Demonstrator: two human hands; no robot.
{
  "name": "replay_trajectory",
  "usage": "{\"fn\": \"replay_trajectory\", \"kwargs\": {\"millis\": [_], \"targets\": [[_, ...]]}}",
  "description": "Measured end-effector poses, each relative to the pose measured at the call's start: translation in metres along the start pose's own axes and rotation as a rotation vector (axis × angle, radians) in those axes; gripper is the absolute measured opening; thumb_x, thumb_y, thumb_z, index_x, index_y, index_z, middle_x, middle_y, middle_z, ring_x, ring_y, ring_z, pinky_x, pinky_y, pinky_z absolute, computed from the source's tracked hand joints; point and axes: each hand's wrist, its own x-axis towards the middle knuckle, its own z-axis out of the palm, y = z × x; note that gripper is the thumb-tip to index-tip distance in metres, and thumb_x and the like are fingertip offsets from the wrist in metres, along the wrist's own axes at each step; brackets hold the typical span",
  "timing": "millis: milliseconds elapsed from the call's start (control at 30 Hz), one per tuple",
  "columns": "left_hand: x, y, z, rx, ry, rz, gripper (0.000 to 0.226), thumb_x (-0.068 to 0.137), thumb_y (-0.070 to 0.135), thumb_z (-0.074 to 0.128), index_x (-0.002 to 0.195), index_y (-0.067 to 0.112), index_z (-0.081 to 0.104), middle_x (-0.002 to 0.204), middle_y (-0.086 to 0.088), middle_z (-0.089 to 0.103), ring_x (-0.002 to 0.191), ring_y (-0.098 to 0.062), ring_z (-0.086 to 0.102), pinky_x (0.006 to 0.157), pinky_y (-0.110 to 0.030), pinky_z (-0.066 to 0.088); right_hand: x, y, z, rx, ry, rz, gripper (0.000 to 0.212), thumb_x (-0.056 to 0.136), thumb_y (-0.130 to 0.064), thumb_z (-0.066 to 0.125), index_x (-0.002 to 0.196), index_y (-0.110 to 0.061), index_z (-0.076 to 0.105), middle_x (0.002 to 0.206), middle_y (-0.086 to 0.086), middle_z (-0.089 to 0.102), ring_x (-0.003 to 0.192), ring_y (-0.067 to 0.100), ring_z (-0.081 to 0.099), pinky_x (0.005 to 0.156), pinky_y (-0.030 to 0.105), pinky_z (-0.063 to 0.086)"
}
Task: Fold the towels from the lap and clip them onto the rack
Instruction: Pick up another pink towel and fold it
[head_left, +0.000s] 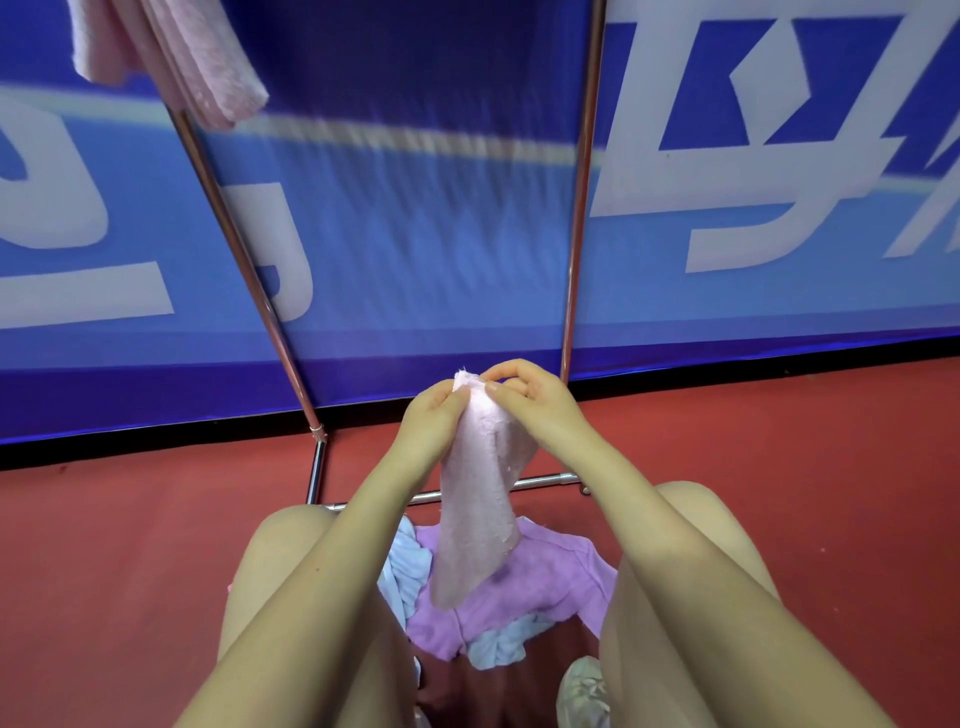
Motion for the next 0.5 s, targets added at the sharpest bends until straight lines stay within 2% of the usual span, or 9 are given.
{"fn": "replay_trajectory", "kwargs": {"millis": [67,233,367,433,500], "targets": [[0.003,-0.002,0.000,0.001,0.028,-0.005,0.027,0.098,0.021,0.042,0.100,0.009,0.067,0.103,-0.009,0.070,0.090,-0.017,0.061,0.086,-0.035,0.049,-0.003,0.003,-0.001,-0.074,-0.039,0.005,0.011,0.086,-0.021,0.064,0.096,-0.016,0.062,0.070,0.002,0.064,0.069,0.009,0.056,0.068,0.024,0.042],[0.005,0.003,-0.005,-0.100,0.160,-0.082,0.030,0.096,0.033,0.044,0.074,0.020,0.059,0.076,0.005,0.061,0.073,-0.013,0.054,0.071,-0.030,0.044,-0.010,0.016,-0.006,-0.497,-0.112,-0.042,0.019,0.081,-0.034,0.068,0.087,-0.021,0.056,0.062,-0.008,0.054,0.059,0.008,0.046,0.060,0.028,0.037],[0.004,0.004,-0.011,-0.072,0.179,-0.061,0.026,0.091,0.038,0.042,0.079,0.021,0.058,0.076,0.003,0.057,0.069,-0.015,0.049,0.068,-0.031,0.042,-0.014,0.020,-0.006,-0.611,-0.141,-0.030,0.022,0.079,-0.036,0.067,0.093,-0.024,0.055,0.069,-0.011,0.055,0.065,0.009,0.049,0.061,0.030,0.037],[0.001,0.003,-0.011,-0.065,0.172,-0.058,0.022,0.089,0.033,0.042,0.072,0.022,0.049,0.073,0.005,0.051,0.066,-0.015,0.041,0.064,-0.031,0.037,-0.015,0.022,-0.006,-0.682,-0.117,-0.020,0.021,0.078,-0.037,0.067,0.092,-0.023,0.058,0.074,-0.011,0.057,0.071,0.013,0.052,0.061,0.029,0.036],[0.000,0.002,-0.009,-0.024,0.158,-0.038,0.023,0.088,0.030,0.041,0.067,0.023,0.038,0.070,0.007,0.044,0.068,-0.016,0.035,0.064,-0.032,0.032,-0.015,0.023,-0.008,-0.750,-0.024,-0.014,0.015,0.078,-0.034,0.064,0.087,-0.023,0.060,0.077,-0.009,0.060,0.075,0.017,0.054,0.060,0.028,0.034]]}}
